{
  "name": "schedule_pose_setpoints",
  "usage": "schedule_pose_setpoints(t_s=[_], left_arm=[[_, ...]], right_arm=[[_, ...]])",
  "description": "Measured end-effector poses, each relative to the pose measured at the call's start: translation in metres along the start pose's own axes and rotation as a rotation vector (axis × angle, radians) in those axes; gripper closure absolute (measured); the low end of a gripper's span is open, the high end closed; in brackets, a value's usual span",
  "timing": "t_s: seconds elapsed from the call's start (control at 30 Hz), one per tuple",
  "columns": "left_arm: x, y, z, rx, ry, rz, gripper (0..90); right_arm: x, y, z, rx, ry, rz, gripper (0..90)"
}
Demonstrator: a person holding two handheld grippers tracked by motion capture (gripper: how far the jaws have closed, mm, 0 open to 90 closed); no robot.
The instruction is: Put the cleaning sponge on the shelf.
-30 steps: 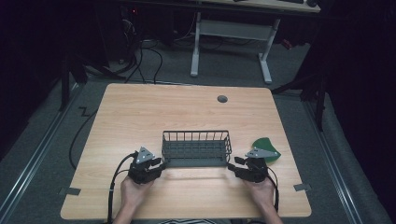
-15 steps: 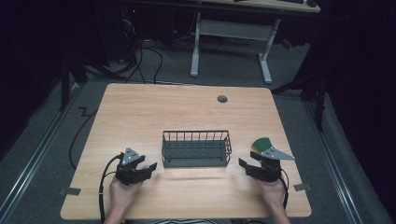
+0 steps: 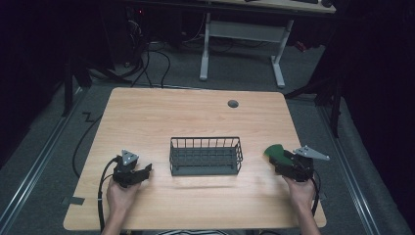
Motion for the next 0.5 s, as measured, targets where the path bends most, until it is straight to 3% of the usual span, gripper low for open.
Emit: schedule_pose_setpoints(t_s=[0.13, 0.5], left_arm=[[0.003, -0.007, -0.003, -0.017, 0.001, 0.016, 37.4], [0.004, -0.009, -0.004, -0.033, -0.008, 0.013, 31.0]], right_arm=[[0.001, 0.021, -0.003, 0.058, -0.057, -0.015, 26.9], [0.017, 0.043, -0.021, 0.114, -0.173, -0.042, 18.8]])
Point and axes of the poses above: each handheld gripper's, and its own axes: z roughly backward along the jaws, x roughly out of its underside, y roughly to its right, the point moved 10 cm from there along -z, roughly forward along the jaws, and after that the axes turned 15 degrees about -x, right-handed, at the moved point
